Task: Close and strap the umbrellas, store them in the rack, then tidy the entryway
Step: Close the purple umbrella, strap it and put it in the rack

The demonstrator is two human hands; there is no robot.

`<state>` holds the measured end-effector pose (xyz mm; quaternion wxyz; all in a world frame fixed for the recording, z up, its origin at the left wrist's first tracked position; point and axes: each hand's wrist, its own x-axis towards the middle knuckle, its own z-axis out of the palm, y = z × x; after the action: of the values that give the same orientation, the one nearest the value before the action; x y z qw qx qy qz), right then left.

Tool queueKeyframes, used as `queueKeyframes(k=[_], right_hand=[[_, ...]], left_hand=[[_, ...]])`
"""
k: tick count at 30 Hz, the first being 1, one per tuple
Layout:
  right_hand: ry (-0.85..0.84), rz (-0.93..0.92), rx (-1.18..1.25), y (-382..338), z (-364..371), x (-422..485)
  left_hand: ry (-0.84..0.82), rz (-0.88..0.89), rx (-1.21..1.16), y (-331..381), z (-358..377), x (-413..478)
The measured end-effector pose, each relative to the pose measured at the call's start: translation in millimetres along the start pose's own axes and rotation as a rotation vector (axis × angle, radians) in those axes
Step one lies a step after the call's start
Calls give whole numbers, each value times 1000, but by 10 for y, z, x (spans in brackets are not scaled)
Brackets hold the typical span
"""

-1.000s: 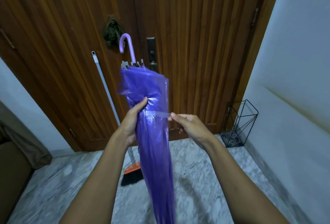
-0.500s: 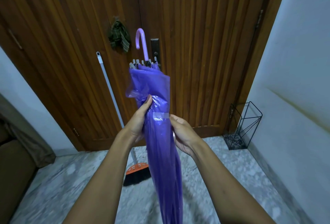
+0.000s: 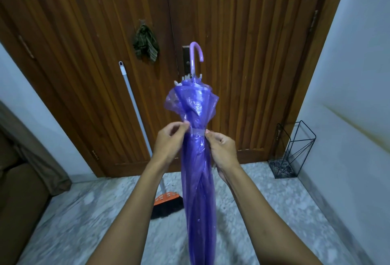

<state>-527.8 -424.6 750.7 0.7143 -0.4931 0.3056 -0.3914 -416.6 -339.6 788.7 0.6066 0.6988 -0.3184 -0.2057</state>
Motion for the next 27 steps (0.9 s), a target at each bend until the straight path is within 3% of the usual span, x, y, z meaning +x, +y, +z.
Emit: queueKeyframes(k=[2, 4, 7, 11, 18, 23, 27], right_hand=[[19, 8, 13, -21, -23, 19], [-18, 14, 27, -29, -7, 17], [-122, 18, -3, -34, 48, -6], [-278, 74, 69, -74, -14, 9], [-77, 37, -91, -107, -46, 52], [-218, 190, 91, -194, -60, 16], [-219, 143, 142, -296, -35, -58]], left_hand=[[-272, -17, 38, -33, -44, -42], [-376, -8, 95, -94, -24, -78], [-275, 60, 34, -137, -18, -98], [-244, -9, -146, -163, -105, -103], [-259, -58, -426, -144, -41, -175], [-332, -78, -467, -85, -111, -167], [-330, -111, -344, -78, -121, -120]])
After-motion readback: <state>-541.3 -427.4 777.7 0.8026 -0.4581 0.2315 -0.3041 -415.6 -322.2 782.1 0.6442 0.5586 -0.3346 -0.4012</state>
